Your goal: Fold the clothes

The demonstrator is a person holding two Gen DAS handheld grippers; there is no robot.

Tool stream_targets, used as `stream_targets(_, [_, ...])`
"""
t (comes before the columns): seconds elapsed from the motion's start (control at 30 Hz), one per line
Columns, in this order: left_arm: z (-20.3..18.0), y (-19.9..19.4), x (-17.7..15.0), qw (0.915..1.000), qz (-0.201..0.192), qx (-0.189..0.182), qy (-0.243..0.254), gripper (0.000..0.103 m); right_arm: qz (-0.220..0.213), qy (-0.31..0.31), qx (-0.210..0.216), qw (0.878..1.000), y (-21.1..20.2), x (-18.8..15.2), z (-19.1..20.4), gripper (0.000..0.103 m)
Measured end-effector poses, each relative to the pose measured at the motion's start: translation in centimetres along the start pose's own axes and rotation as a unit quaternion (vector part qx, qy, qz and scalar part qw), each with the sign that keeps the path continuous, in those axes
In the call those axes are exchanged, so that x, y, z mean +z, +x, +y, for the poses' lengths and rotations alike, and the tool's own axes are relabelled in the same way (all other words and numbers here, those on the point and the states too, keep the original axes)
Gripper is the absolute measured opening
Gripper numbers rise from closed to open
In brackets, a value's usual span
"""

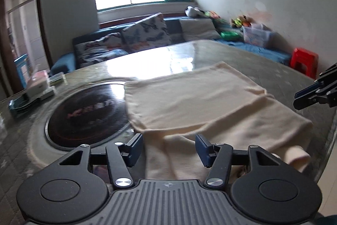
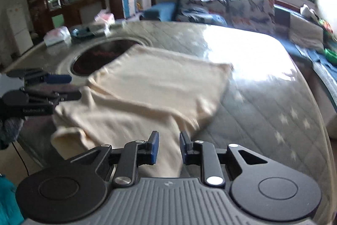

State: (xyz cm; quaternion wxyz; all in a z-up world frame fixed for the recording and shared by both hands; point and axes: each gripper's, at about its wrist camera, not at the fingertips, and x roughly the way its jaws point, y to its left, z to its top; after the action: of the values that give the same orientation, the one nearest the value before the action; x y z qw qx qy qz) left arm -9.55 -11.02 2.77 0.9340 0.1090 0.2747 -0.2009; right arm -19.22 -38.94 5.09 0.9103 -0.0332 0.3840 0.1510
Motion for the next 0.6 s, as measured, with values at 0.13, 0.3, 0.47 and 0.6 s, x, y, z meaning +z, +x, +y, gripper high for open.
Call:
stream_targets(0.13, [-0.4,1.1,-0.1,0.9998,0.017,0.003,0.002,0.058,0.015,0.02,0.008,1.0,0.8,-1.8,-0.8,0.021])
stream_targets(0.3, [-0.4,1.6,-0.4,0.9996,0.025,0.002,0.012,0.032,0.024,0.012,0.008,1.0,1.4,-2.5,-0.8,0.021])
stream_targets(0.47, [-0.3,1.5,-0.2,0.9997,0.019,0.006,0.016,0.006,-0.015,0.011,0.013,1.0,0.8,-0.2,-1.1,0.021])
stream_targets(0.6, [-0.4,1.1,0.2,0.9994,0.004,0.022,0.027,0.004,-0.033,0.004,0.017,0.999,2.1,1.1,-0.8,0.022])
